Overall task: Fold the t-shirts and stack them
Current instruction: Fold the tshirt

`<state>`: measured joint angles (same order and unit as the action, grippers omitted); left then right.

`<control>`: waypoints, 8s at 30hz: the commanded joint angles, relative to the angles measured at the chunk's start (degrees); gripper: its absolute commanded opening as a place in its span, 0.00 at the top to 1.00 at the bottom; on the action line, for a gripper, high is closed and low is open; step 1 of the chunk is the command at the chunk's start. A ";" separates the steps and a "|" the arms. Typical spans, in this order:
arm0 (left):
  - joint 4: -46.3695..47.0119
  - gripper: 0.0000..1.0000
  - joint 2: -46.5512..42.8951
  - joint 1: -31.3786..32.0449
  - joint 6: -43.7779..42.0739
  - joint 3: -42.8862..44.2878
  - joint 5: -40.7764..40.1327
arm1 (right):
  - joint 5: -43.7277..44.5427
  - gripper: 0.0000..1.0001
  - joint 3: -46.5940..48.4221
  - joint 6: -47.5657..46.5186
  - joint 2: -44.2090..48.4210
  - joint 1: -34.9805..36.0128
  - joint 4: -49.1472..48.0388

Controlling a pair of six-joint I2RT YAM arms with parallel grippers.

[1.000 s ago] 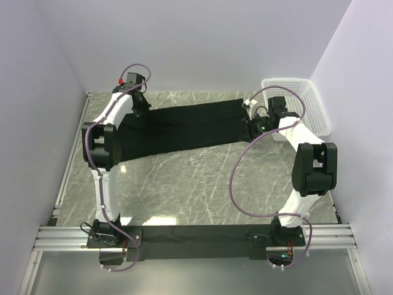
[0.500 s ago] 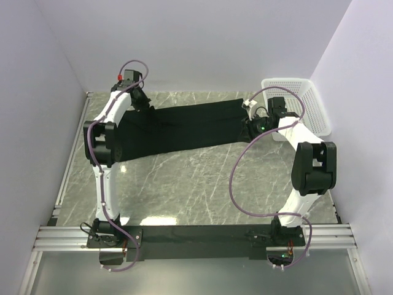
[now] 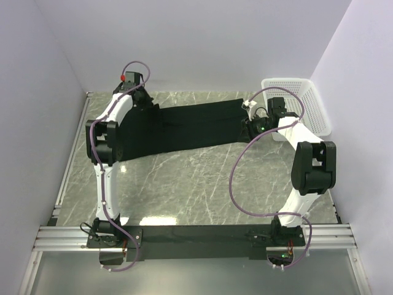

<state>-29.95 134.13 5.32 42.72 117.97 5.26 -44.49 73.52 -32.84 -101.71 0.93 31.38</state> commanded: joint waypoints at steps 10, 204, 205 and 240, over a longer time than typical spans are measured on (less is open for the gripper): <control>0.60 0.78 1.57 -0.40 1.67 2.96 -3.94 | -1.21 0.52 1.81 -0.56 -0.33 -0.40 0.44; -7.92 1.00 -47.11 -26.33 -25.84 -56.44 -6.67 | 39.39 1.00 7.61 20.36 -9.65 -0.66 -5.88; -8.01 1.00 -47.03 -26.50 -25.84 -56.71 -6.23 | 39.31 1.00 7.00 19.58 -9.47 -0.67 -6.15; -10.12 0.99 -38.15 -26.50 -24.35 -59.18 -0.68 | 32.98 0.77 8.93 18.60 -12.90 0.04 -2.28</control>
<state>-39.62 97.01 -20.82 17.93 58.13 5.08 -10.66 81.65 -14.44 -114.96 0.86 29.61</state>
